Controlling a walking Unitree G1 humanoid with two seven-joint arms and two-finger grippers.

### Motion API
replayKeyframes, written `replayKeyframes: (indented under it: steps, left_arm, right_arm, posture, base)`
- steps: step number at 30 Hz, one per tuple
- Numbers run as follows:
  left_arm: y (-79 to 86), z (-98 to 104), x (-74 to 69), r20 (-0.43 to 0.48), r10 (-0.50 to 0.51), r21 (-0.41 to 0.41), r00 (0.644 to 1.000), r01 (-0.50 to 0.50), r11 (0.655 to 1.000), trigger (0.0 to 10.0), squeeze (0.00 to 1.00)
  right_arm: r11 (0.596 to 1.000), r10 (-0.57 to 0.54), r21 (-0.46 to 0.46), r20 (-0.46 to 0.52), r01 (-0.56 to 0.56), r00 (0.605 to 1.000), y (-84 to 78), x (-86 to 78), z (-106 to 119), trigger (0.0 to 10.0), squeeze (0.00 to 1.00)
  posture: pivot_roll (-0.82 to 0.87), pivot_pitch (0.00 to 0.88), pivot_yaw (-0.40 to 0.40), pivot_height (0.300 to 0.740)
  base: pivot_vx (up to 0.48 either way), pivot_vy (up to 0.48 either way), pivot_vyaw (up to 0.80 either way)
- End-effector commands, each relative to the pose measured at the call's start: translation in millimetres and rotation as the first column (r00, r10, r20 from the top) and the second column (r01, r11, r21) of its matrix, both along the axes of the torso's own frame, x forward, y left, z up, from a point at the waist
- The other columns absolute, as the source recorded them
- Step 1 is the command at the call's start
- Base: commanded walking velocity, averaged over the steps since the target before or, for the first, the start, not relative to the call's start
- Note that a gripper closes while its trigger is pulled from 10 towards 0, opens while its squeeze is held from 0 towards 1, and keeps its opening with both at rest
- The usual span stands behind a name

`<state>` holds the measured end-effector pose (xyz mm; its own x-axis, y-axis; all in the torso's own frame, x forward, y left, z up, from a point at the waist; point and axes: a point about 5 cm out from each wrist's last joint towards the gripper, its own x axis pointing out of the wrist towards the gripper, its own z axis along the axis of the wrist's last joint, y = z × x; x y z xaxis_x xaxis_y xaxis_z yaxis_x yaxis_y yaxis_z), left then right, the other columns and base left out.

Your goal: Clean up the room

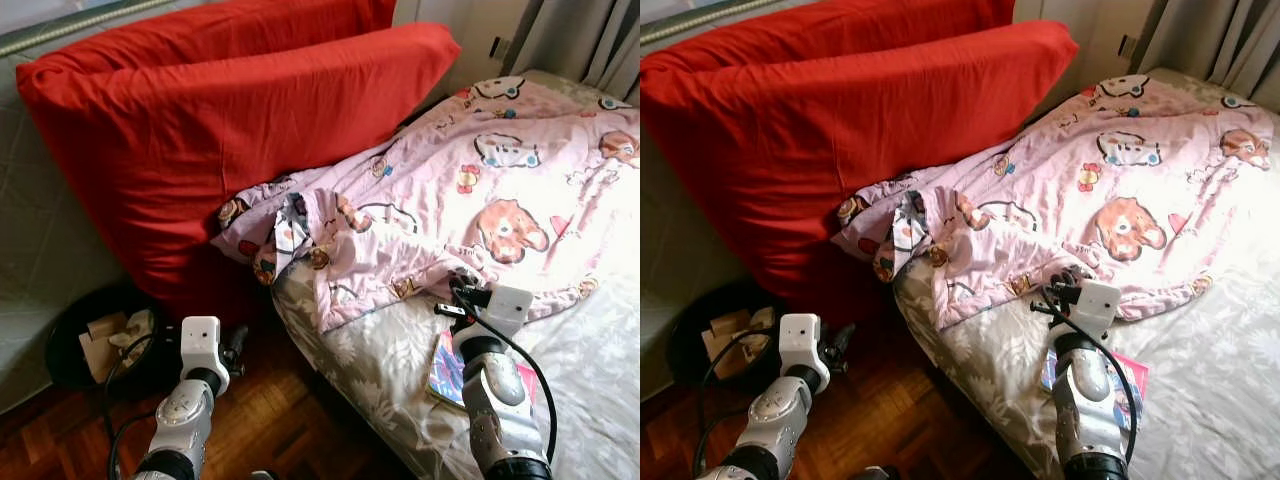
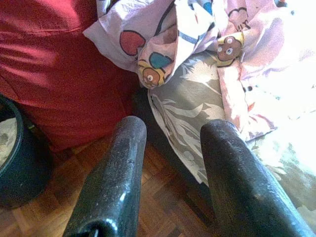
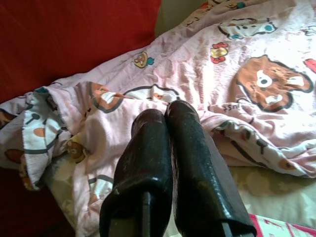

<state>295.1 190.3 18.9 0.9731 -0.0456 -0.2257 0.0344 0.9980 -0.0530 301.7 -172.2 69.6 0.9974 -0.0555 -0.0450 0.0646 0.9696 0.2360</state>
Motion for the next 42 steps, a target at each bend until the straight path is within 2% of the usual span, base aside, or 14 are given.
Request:
replayKeyframes:
  steps: [1, 12, 16, 25, 31, 42]
  left_arm:
    - [1.8, -1.6, -2.4, 0.000, 0.009, 0.000, 1.000, -0.009, 1.000, 10.0, 0.00]
    - [1.1, -0.3, -1.1, 0.007, 0.021, -0.015, 1.000, -0.021, 1.000, 10.0, 0.00]
    - [0.6, 0.5, -0.4, 0.010, 0.016, -0.011, 1.000, -0.016, 1.000, 10.0, 0.00]
    - [0.8, 2.4, 0.1, 0.024, 0.009, -0.004, 1.000, -0.009, 1.000, 10.0, 0.00]
    - [1.3, 1.8, -0.2, 0.018, 0.007, -0.005, 1.000, -0.007, 1.000, 10.0, 0.00]
    - [0.2, 2.3, 0.4, 0.019, -0.002, 0.001, 1.000, 0.002, 1.000, 10.0, 0.00]
  right_arm:
    - [1.000, 0.007, -0.003, 0.003, -0.007, 1.000, 1.9, -2.7, -1.5, 10.0, 0.00]
    - [1.000, 0.001, 0.013, -0.012, 0.000, 1.000, 1.9, -1.1, -3.4, 10.0, 0.00]
    - [1.000, -0.005, 0.025, -0.010, 0.005, 1.000, 2.1, -0.8, -3.5, 10.0, 0.00]
    - [1.000, -0.004, 0.023, -0.007, 0.004, 1.000, 2.4, -0.1, -2.8, 10.0, 0.00]
    - [0.999, -0.009, 0.031, 0.001, 0.009, 1.000, 3.5, 0.1, -2.5, 10.0, 0.00]
    - [0.999, -0.018, 0.042, 0.003, 0.018, 1.000, 4.4, 1.1, -1.6, 10.0, 0.00]
  posture:
    - [0.06, 0.184, 0.006, 0.702]
    - [0.07, 0.188, 0.005, 0.702]
    - [0.07, 0.191, 0.008, 0.702]
    - [0.07, 0.193, 0.011, 0.702]
    - [0.07, 0.194, 0.014, 0.702]
    - [0.07, 0.199, 0.019, 0.702]
  base:
    - [0.000, 0.000, 0.00]
    - [0.000, 0.063, 0.00]
    - [0.000, 0.384, -0.76]
    - [0.000, 0.000, -0.75]
    - [0.000, 0.000, 0.00]
    - [0.000, 0.455, 0.00]
